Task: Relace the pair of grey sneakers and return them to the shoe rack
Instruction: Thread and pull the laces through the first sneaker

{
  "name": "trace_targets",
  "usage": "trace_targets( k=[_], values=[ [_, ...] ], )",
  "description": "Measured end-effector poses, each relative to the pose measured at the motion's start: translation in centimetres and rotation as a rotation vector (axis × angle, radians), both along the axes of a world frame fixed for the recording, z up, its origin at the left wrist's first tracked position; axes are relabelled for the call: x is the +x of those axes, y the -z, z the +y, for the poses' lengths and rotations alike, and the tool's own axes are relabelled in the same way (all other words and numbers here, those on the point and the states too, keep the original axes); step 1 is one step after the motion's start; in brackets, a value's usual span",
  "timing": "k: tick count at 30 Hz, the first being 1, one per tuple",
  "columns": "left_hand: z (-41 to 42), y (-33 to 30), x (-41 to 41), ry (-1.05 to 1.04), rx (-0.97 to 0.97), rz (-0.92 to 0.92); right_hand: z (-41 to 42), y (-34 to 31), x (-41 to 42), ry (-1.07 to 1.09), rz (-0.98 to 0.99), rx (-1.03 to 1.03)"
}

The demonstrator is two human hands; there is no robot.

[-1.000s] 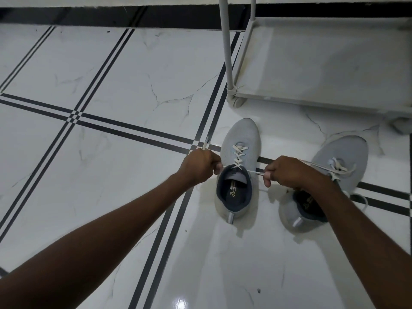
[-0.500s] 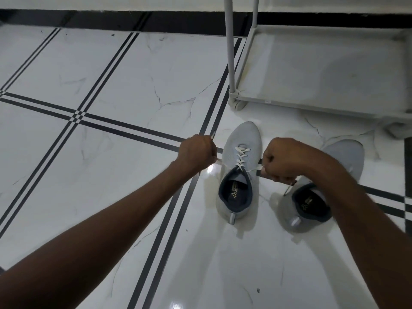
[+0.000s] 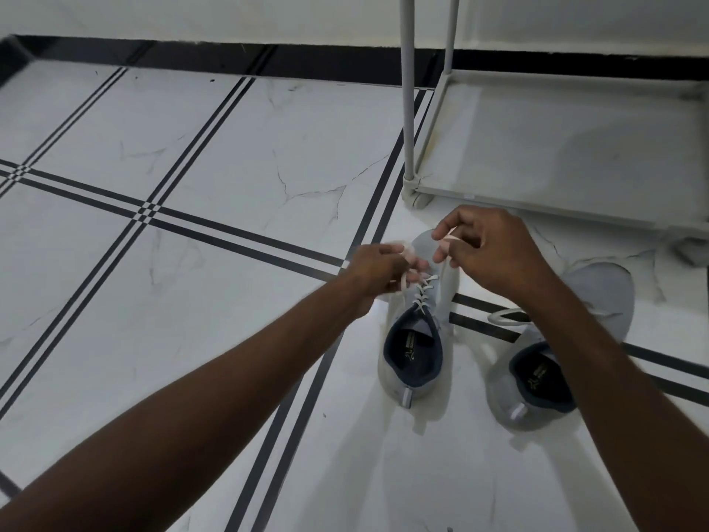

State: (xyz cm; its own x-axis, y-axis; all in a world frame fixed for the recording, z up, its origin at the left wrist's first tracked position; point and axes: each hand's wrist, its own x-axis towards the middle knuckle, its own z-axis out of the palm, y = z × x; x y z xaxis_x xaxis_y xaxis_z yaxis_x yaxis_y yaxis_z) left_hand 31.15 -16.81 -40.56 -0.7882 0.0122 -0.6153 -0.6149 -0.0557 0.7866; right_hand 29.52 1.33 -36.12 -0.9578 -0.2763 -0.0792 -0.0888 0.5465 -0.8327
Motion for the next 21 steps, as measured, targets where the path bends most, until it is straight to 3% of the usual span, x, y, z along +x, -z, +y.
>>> trace_targets(
  k=[4, 7, 11, 16, 19, 21],
  values=[
    [0.8, 0.6, -0.2, 0.303, -0.133, 0.051, -0.3, 0.7, -1.5, -0.027, 0.071, 0.067],
    [0.9, 0.4, -0.7, 0.416, -0.257, 0.112, -0.5, 0.9, -2.4, -0.050, 0.084, 0.088],
    [1.0, -0.1, -0.9, 0.545, -0.278, 0.162, -0.9, 1.5, -3.5, -0.086, 0.146, 0.173],
    [0.1, -0.7, -1.2, 0.507, -0.191, 0.126, -1.0, 4.3, -2.3, 0.206, 0.376, 0.270],
    [-1.1, -1.4, -1.6, 0.486, -0.182, 0.125, -0.9, 5.3, -0.1, 0.414, 0.254, 0.125],
    [-1.7, -1.8, -1.9, 0.533, -0.214, 0.157, -1.1, 6.0, 0.7, 0.349, 0.007, -0.056]
  ],
)
